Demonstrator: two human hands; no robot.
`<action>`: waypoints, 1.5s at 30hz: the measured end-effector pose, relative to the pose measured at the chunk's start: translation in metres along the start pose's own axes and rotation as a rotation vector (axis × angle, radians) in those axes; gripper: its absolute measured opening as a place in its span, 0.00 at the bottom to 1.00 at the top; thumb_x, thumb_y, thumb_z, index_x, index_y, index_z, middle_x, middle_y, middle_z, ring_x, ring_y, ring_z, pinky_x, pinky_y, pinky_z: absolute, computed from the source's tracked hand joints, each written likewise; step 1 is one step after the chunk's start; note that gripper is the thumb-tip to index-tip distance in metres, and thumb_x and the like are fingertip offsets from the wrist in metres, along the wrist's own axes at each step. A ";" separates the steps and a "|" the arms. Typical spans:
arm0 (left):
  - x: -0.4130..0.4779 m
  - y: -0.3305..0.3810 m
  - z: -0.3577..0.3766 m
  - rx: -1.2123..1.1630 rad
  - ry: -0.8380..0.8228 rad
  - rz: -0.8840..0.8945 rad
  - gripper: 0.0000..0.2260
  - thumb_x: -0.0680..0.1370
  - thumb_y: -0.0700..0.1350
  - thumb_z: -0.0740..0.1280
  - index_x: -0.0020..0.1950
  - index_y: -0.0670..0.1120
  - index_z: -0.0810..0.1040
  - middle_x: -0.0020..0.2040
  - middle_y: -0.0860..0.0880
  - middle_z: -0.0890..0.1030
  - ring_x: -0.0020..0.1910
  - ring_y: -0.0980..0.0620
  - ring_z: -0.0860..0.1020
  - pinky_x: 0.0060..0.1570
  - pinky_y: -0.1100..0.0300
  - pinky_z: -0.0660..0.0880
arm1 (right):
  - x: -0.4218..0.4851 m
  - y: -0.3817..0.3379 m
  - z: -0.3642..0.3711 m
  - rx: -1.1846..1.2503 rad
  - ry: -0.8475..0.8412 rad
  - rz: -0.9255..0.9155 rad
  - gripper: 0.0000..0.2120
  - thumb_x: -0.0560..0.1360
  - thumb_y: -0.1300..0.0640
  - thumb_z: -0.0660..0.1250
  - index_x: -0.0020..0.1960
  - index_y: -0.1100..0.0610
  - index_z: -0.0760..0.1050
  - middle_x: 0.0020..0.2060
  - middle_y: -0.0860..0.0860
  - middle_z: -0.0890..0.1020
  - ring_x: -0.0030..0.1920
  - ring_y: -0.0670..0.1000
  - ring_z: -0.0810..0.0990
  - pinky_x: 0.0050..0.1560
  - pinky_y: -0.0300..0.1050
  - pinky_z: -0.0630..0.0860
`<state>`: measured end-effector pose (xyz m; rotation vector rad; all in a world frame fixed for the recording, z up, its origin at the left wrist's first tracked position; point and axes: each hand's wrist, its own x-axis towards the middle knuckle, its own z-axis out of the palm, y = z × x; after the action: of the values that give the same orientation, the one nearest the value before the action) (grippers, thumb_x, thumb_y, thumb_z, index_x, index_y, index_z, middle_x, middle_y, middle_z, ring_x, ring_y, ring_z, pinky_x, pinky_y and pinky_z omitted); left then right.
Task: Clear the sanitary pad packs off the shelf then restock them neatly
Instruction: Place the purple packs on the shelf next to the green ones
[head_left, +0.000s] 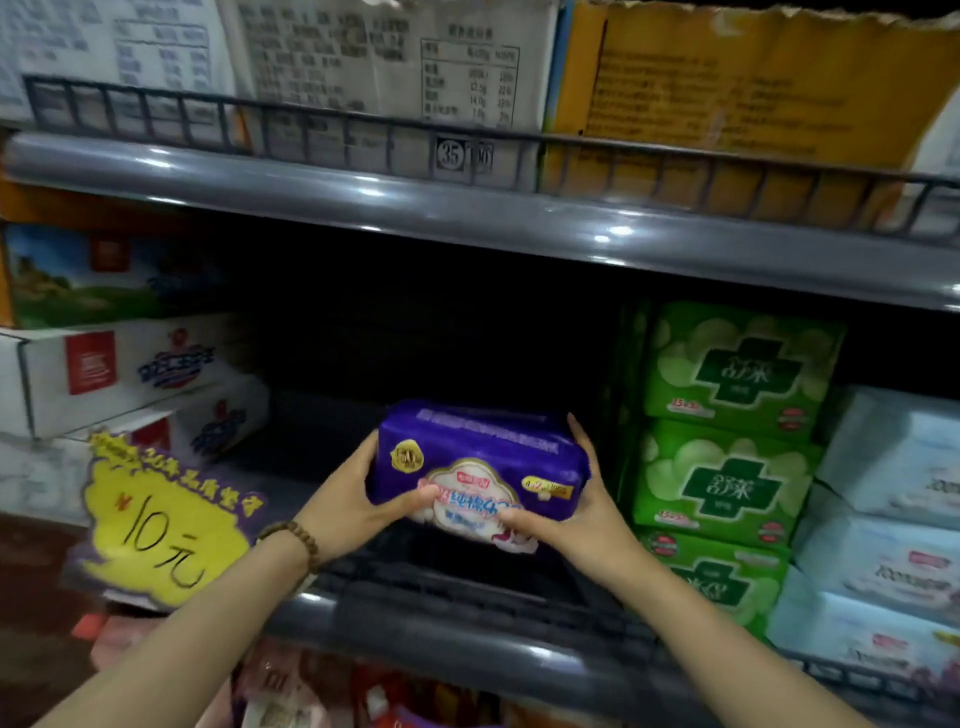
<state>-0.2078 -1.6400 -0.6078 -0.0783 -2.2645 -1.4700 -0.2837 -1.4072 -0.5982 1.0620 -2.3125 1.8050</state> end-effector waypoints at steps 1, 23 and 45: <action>0.007 -0.012 0.003 0.006 -0.034 -0.023 0.39 0.59 0.64 0.76 0.66 0.54 0.68 0.52 0.62 0.82 0.52 0.65 0.80 0.55 0.67 0.75 | 0.005 0.017 -0.001 -0.011 -0.021 0.041 0.57 0.60 0.69 0.78 0.77 0.55 0.46 0.60 0.40 0.74 0.54 0.30 0.76 0.52 0.26 0.72; 0.093 -0.054 0.042 0.606 -0.243 -0.019 0.41 0.71 0.57 0.72 0.77 0.54 0.52 0.77 0.51 0.55 0.75 0.53 0.57 0.71 0.61 0.57 | 0.023 0.063 0.003 -1.159 -0.171 -0.056 0.36 0.67 0.30 0.31 0.75 0.36 0.36 0.72 0.44 0.32 0.73 0.46 0.27 0.69 0.44 0.23; 0.084 -0.033 0.046 0.668 -0.093 0.023 0.37 0.75 0.59 0.66 0.77 0.54 0.50 0.78 0.51 0.54 0.74 0.51 0.60 0.68 0.60 0.62 | 0.051 0.072 -0.001 -1.055 -0.110 0.183 0.29 0.81 0.41 0.48 0.78 0.43 0.40 0.77 0.50 0.36 0.76 0.52 0.34 0.74 0.50 0.33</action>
<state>-0.3084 -1.6293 -0.6193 0.0321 -2.6941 -0.6468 -0.3604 -1.4245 -0.6385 0.7506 -2.8441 0.3199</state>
